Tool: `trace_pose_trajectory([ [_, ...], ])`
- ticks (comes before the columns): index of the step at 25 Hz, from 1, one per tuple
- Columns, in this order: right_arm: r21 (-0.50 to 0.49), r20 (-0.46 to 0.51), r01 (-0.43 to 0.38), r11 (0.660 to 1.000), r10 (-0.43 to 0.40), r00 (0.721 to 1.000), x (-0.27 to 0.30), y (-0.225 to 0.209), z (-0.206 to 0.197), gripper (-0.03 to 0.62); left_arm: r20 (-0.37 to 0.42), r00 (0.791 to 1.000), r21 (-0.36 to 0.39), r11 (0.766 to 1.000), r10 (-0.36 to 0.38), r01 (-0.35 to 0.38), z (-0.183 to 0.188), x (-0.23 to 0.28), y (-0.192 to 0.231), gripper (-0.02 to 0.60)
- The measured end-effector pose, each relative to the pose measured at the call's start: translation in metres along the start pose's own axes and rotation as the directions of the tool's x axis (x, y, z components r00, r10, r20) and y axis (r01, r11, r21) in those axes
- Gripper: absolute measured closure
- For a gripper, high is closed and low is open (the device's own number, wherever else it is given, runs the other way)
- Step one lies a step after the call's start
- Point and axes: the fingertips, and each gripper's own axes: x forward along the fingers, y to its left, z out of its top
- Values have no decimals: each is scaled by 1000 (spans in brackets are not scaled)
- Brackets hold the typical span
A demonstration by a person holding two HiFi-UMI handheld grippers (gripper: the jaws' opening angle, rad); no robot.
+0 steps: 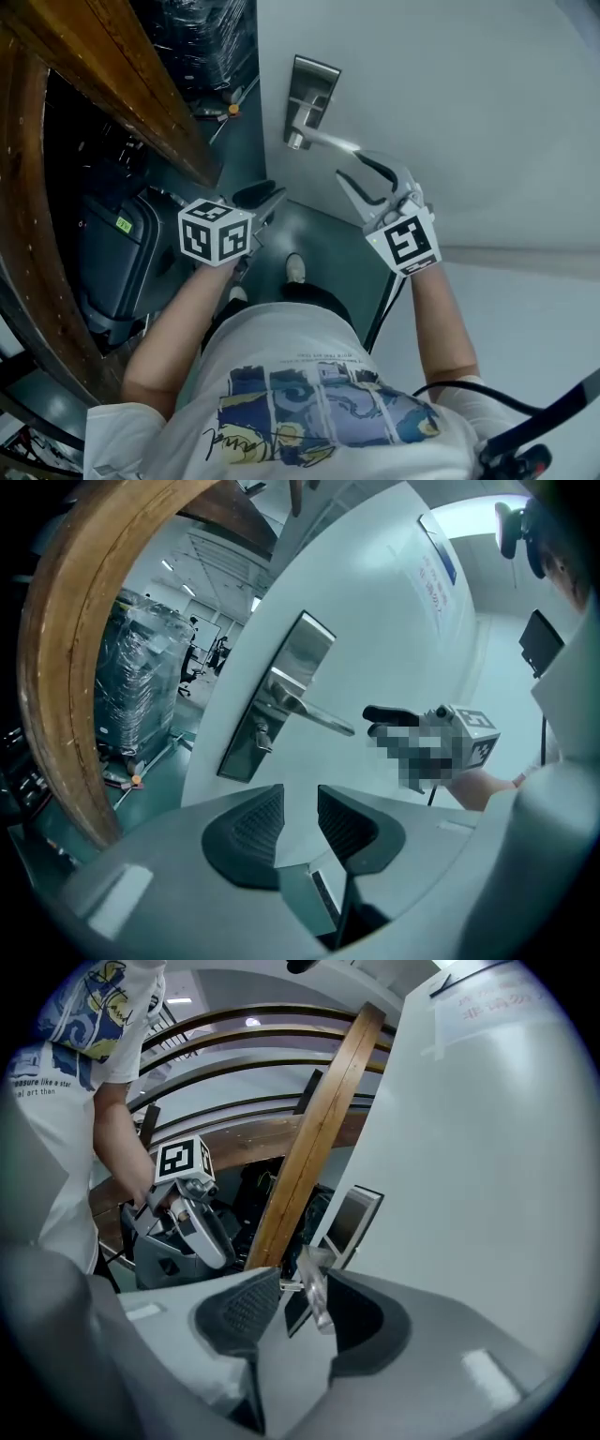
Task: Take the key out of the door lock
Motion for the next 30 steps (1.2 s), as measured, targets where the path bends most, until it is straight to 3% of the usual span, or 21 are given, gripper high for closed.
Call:
trace_pose_trajectory([
  [5,-64,-9,-81,995,81,997,31,-12,-11,425,17,998,-65,996,58,-57,6,28,25,439],
  [9,-80,-7,-159,984,159,987,51,-13,-16,427,71,996,-180,983,62,-48,21,44,41,420],
  [17,-88,10,-253,963,255,967,61,-4,-19,474,171,985,-393,915,-20,87,30,73,51,416],
  [20,-79,20,-258,963,260,965,62,-4,-18,474,221,973,-461,872,-67,165,32,81,52,425],
  [25,-89,22,-269,959,271,962,62,-4,-19,476,344,928,-571,754,-141,326,40,88,49,492],
  [28,-78,21,-267,961,269,963,62,-3,-18,476,388,911,-611,701,-141,369,42,90,51,549],
  [30,-77,22,-268,960,271,962,62,-3,-18,476,403,905,-633,671,-139,385,41,91,52,551],
])
